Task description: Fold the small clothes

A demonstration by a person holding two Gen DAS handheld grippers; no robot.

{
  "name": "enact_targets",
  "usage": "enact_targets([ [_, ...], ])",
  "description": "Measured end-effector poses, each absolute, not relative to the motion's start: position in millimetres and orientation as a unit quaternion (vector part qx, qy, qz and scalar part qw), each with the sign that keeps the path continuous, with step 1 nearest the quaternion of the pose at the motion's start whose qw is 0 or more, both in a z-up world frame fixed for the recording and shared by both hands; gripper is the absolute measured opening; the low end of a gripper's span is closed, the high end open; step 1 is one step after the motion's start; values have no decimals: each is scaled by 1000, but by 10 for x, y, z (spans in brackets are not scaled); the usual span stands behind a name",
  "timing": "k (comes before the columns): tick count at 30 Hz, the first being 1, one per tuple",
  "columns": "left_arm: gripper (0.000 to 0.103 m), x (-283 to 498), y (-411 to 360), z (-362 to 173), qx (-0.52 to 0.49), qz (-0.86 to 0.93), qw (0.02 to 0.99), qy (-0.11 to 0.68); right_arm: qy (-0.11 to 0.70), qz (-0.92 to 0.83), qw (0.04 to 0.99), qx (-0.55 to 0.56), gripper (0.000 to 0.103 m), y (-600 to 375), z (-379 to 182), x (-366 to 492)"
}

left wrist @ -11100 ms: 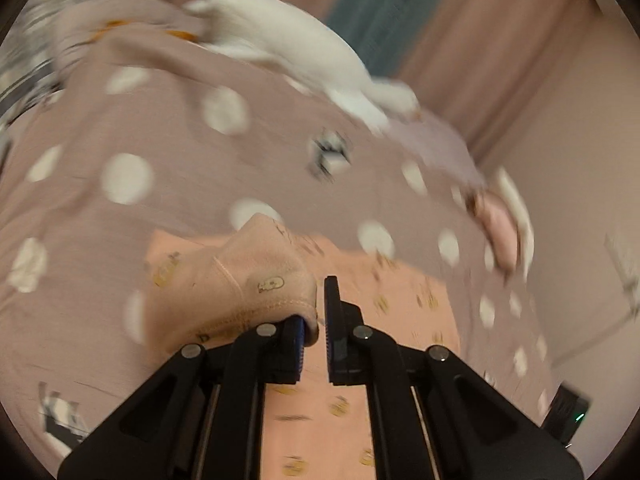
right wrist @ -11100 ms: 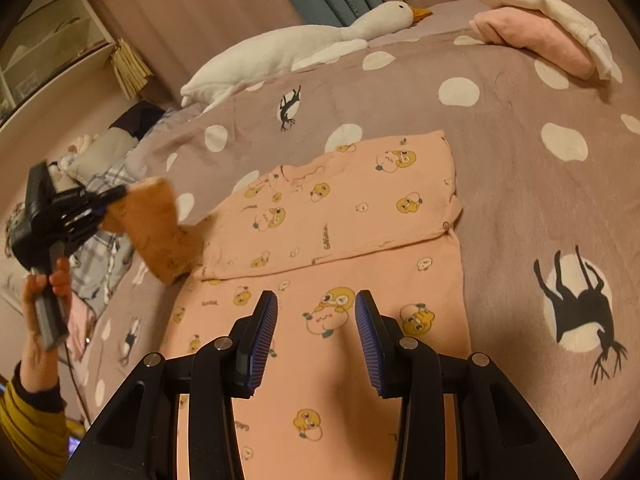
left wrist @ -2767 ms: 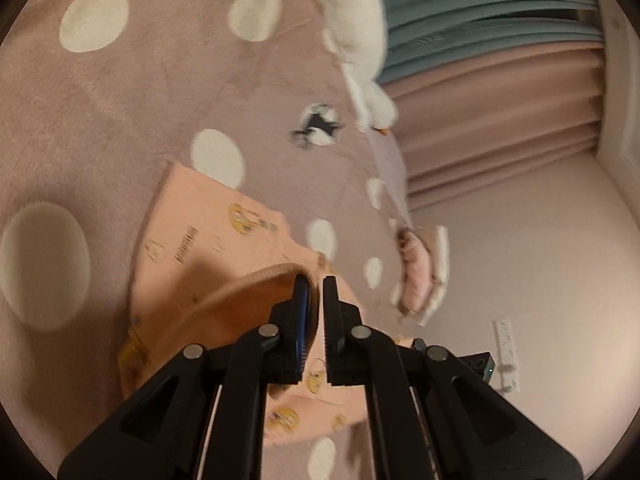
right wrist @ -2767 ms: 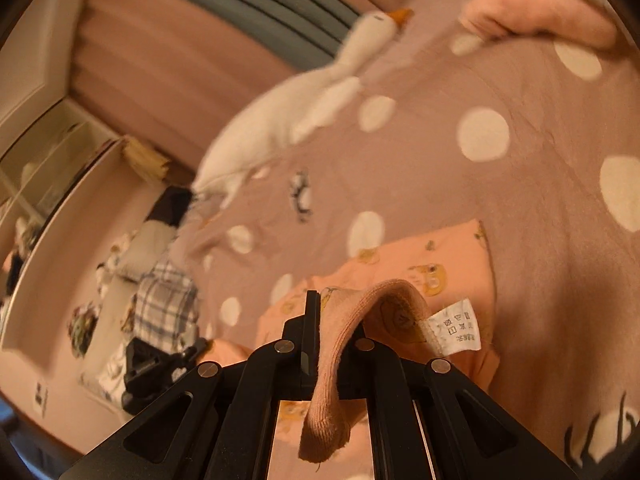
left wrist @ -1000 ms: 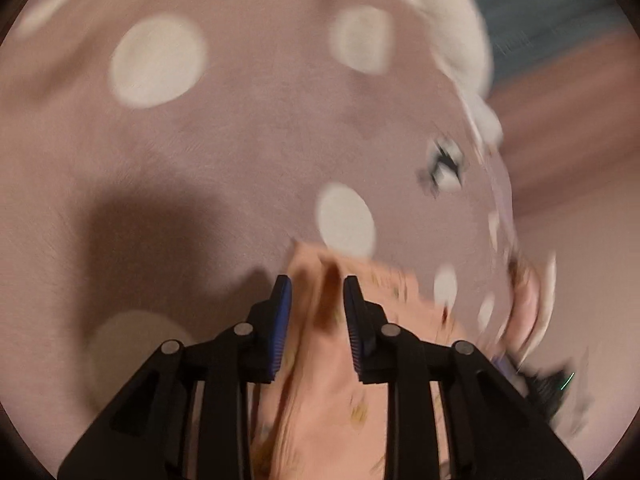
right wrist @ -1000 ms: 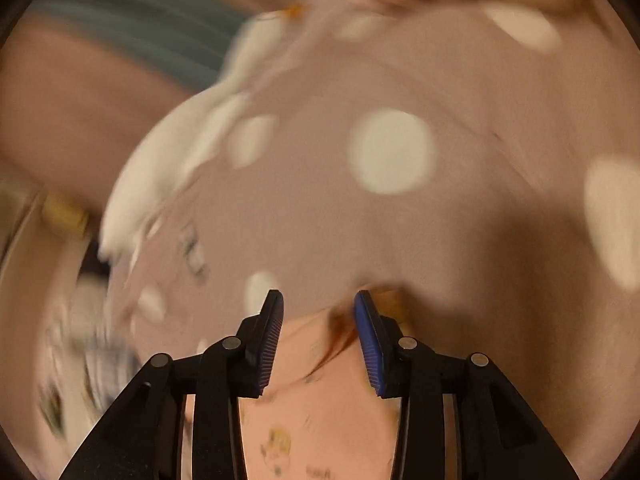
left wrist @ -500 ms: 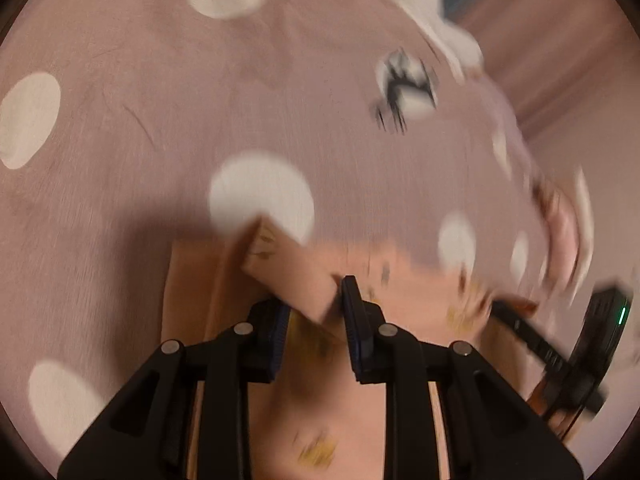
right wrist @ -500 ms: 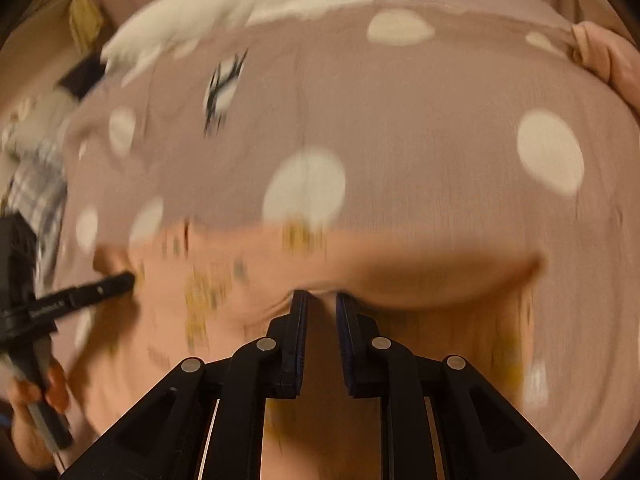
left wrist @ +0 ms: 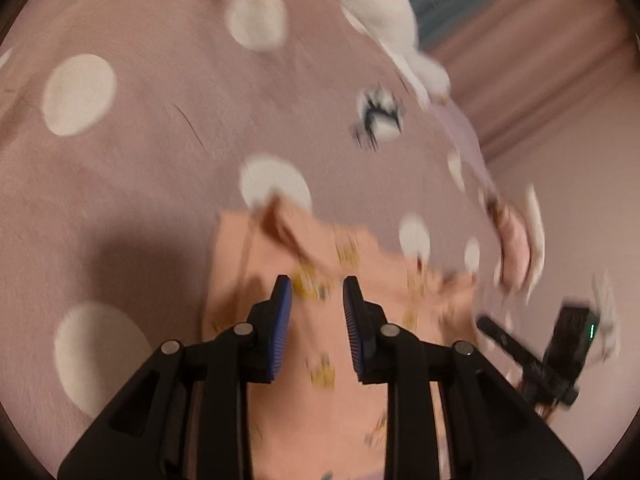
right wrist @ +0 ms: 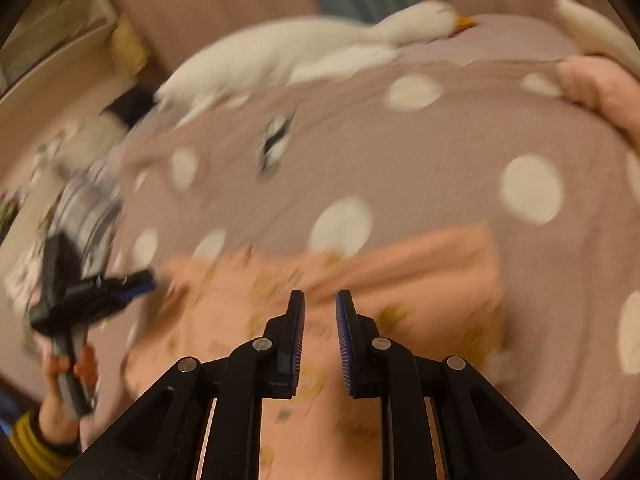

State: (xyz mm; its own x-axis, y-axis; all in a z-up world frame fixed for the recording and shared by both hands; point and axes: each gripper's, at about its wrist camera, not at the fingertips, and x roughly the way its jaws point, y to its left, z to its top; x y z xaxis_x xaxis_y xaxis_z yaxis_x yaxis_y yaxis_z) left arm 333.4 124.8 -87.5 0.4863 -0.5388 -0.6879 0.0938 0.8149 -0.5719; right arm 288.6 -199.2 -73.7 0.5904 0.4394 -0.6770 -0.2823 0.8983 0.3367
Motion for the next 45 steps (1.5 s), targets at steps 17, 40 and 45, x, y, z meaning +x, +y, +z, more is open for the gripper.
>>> enact_targets([
  [17,29,3624,911,-868,-209,-191,838,466,373,159,906,123,18,-1922,-662,3138],
  [40,22,2605,1419,-1135,-265,-240,798,486,408,168,862,250,38,-2786,-1176,2046],
  [45,8,2565,1316,-1144,-207,-243,794,517,422,161,869,205,7,-2675,-1182,1992],
])
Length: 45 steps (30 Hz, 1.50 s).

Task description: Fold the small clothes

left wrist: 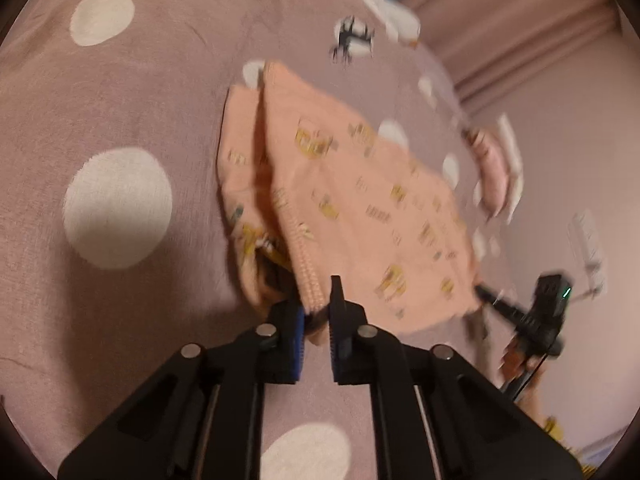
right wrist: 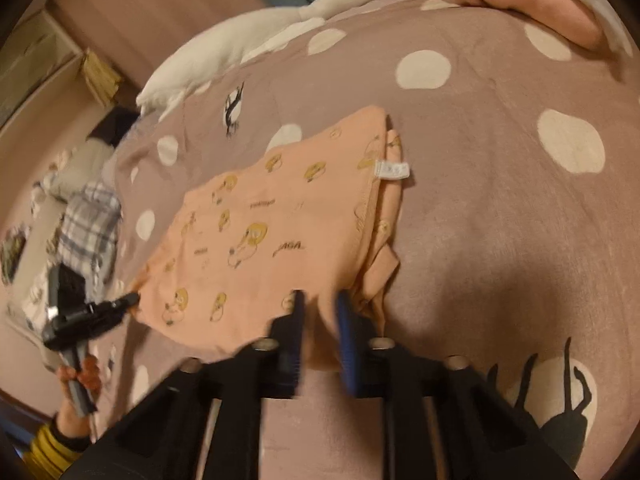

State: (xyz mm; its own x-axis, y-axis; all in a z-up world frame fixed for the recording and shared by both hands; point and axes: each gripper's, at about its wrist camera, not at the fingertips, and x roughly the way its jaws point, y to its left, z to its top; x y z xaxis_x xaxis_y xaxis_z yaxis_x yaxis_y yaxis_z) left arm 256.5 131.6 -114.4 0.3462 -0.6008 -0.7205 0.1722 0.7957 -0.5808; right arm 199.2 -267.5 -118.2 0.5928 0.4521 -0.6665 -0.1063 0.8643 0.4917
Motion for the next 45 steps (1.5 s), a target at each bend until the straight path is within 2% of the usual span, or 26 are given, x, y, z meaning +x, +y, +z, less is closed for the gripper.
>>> enact_targets([
  [4,7,2511,1340,-1215,-165,-228,787,549,442,159,861,196,5,-2761,-1187,1909],
  [12,13,2474,1579,-1258,-197,-220,781,551,472,128,857,164,5,-2809,-1278,1913],
  [14,38,2432,1620,-1213,-202,-216,782,549,469,121,858,173,12,-2834,-1225,1907],
  [15,46,2414,1656,-1185,-205,-213,785,545,456,108,867,170,15,-2850,-1156,1877],
  [16,61,2385,1698,-1154,-206,-208,790,538,445,96,876,161,22,-2847,-1097,1845],
  [17,64,2364,1740,-1124,-211,-205,795,530,429,84,888,146,28,-2822,-1019,1802],
  [23,64,2476,1811,-1176,-271,-211,782,520,388,140,904,110,31,-2390,-831,1815],
  [34,62,3001,1566,-1329,-363,-231,745,510,407,200,888,78,30,-1400,-937,2682],
  [36,51,3094,1512,-1325,-364,-225,746,509,401,198,890,88,30,-1251,-904,2939],
  [38,25,3168,1452,-1353,-350,-210,749,522,397,190,893,91,27,-1131,-890,3154],
  [41,18,3219,1438,-1385,-343,-199,752,527,411,170,891,87,20,-980,-953,3370],
  [45,16,3238,1406,-1374,-315,-195,764,529,450,145,880,51,16,-827,-1144,3504],
])
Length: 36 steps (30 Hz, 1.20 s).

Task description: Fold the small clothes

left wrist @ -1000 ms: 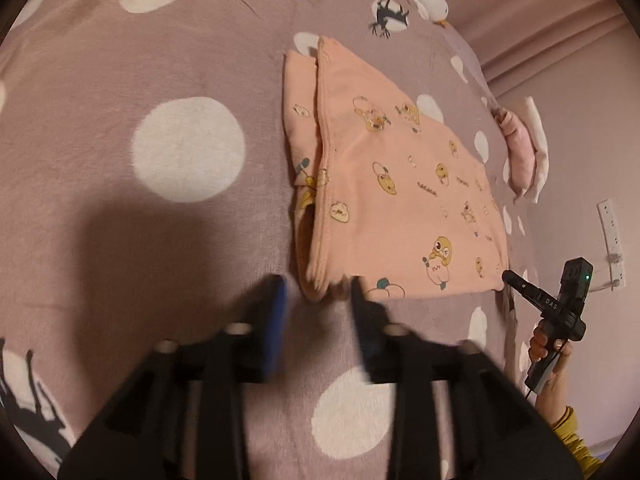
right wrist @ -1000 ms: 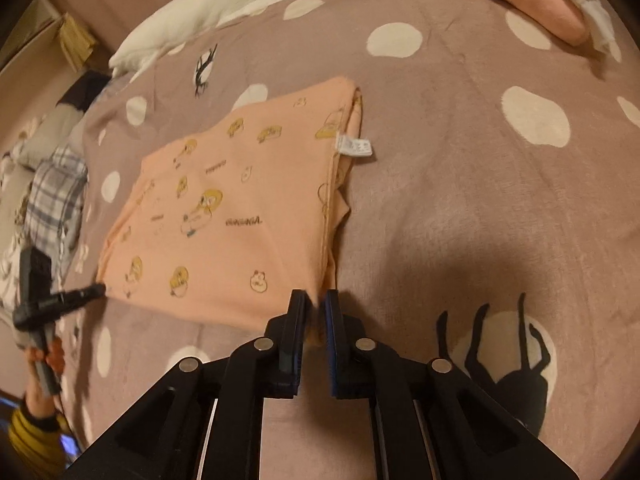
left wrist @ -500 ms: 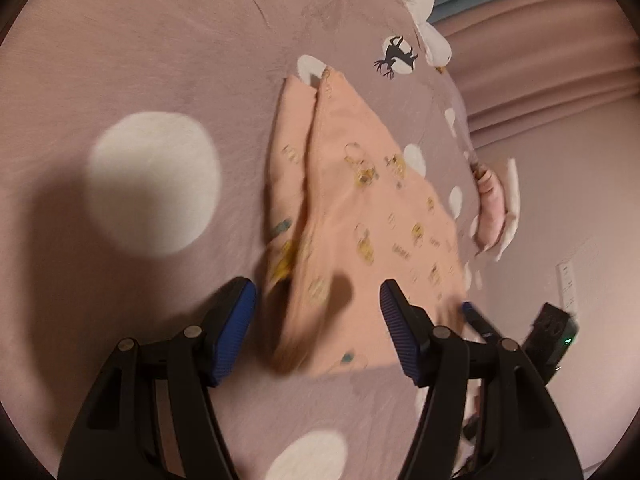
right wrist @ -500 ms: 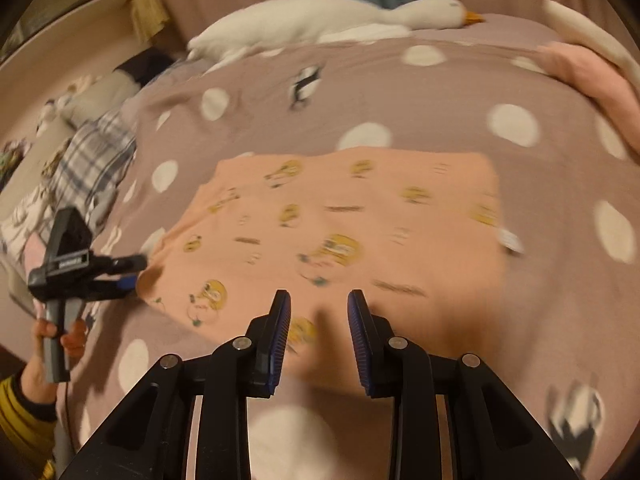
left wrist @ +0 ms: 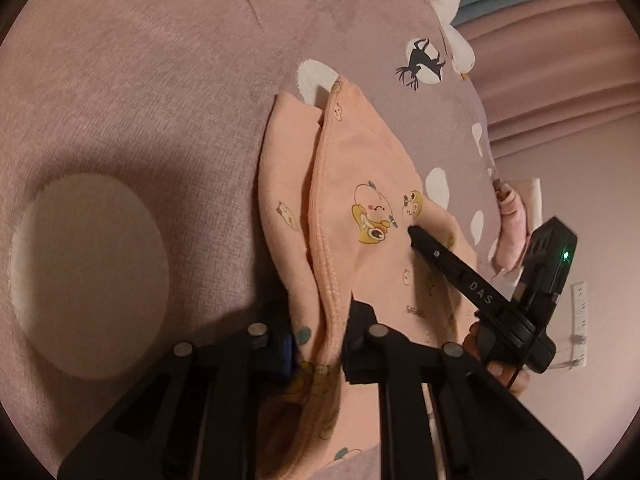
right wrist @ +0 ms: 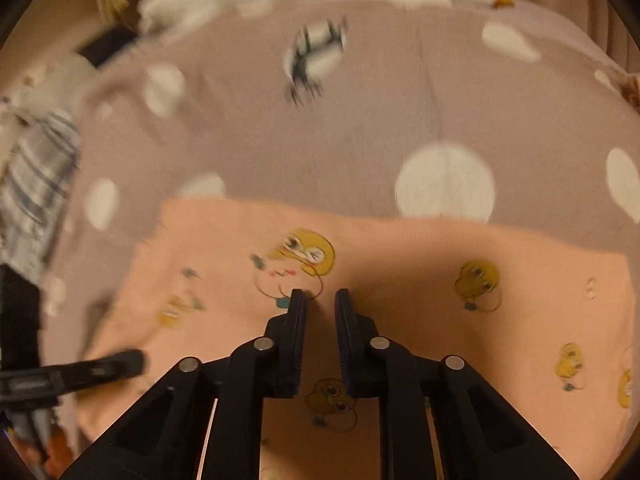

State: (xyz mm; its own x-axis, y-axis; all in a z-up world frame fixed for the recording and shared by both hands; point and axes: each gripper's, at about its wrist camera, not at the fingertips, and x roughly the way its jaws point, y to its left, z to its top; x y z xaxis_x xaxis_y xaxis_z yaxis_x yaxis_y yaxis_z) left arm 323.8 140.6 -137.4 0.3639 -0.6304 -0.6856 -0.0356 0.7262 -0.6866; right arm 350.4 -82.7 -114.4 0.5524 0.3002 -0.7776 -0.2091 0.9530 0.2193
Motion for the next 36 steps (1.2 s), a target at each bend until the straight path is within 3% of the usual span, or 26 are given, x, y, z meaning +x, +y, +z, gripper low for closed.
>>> enact_targets([
  [8,16,3249,1437,-1403,-313,-193,762,533,431,198,879,51,16,-877,-859,2848],
  [17,15,3281,1340,-1327,-294,-166,766,546,462,220,859,-8,16,-756,-1166,2129],
  [21,13,3218,1195,-1083,-256,-162,789,535,476,239,843,79,16,-971,-1079,2141],
  [29,12,3062,506,-423,-167,-217,825,493,414,230,844,251,17,-1762,-940,2092],
  [33,13,2969,-115,-339,-83,-236,834,491,398,221,823,341,36,-2183,-1021,2102],
  [36,18,2932,-487,-449,-51,-258,825,501,385,200,817,381,38,-2423,-1087,2125],
])
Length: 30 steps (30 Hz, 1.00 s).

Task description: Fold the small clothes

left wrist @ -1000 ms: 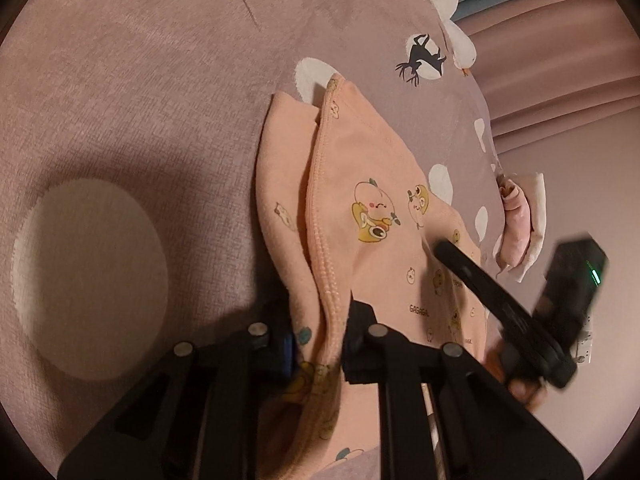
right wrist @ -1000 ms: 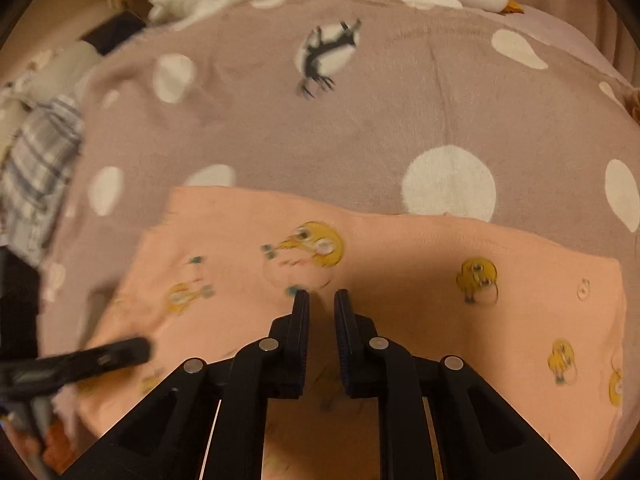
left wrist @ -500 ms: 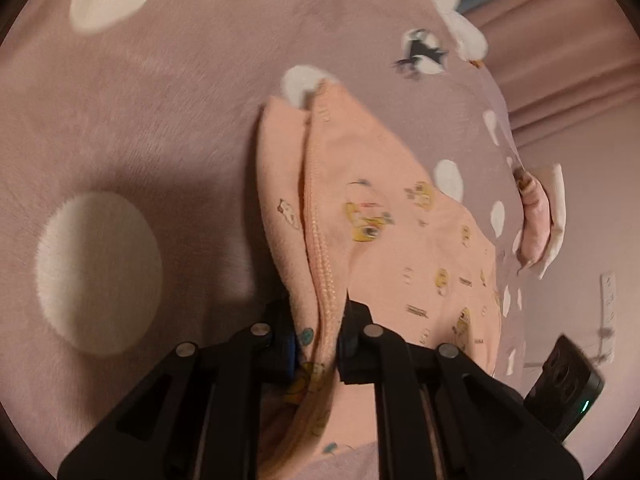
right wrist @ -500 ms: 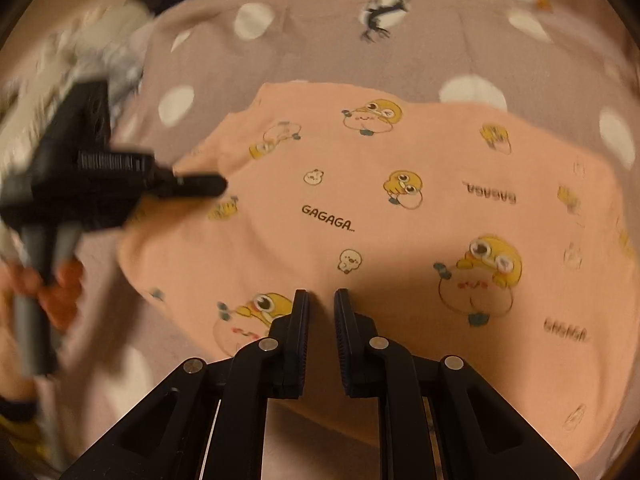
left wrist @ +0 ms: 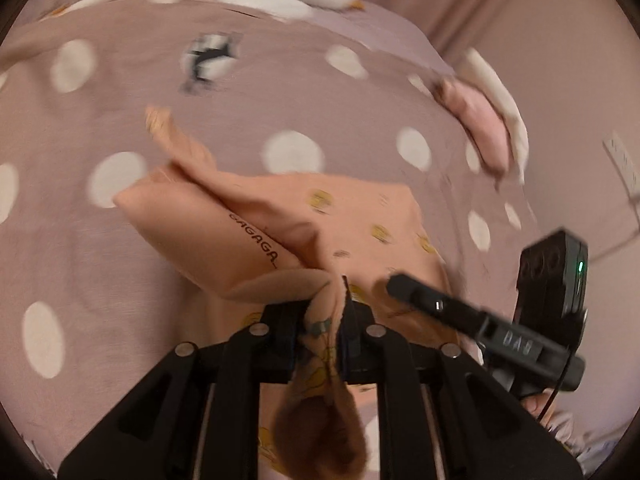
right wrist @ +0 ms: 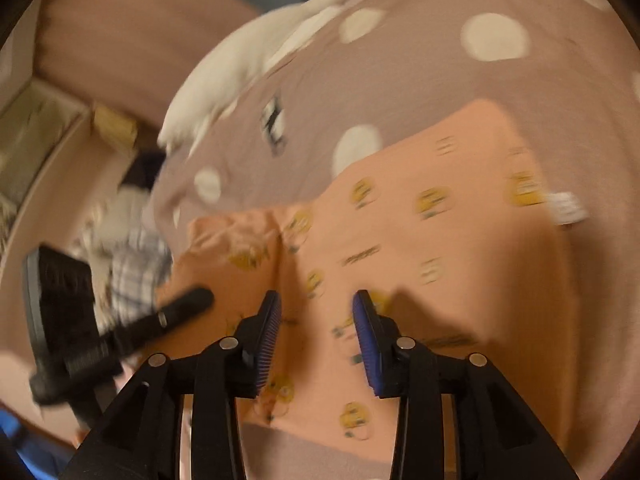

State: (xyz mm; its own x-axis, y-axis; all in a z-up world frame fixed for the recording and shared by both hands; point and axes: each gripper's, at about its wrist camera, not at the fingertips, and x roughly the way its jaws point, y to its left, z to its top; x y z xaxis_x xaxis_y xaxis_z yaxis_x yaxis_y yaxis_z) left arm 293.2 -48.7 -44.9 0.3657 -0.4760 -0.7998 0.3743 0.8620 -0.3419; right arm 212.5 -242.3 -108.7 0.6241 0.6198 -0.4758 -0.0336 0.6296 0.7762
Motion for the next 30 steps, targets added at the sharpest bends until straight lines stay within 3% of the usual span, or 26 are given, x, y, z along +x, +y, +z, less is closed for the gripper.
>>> enact_targets([
  [2,29,2927,-667,-554,-44,-273,812,514,378,186,810,408,40,-2627,-1151,2063],
  [10,30,2826,-661,-764,-62,-292,790,536,377,192,796,433,49,-2817,-1212,1997],
  [16,44,2670,-67,-766,-75,-249,816,516,400,219,800,391,53,-2466,-1160,2259],
  [22,44,2537,427,-898,-118,-223,821,513,444,196,817,310,53,-2134,-1228,2549],
  [30,44,2430,654,-1069,-148,-211,811,525,423,211,829,299,52,-1851,-1258,2806],
])
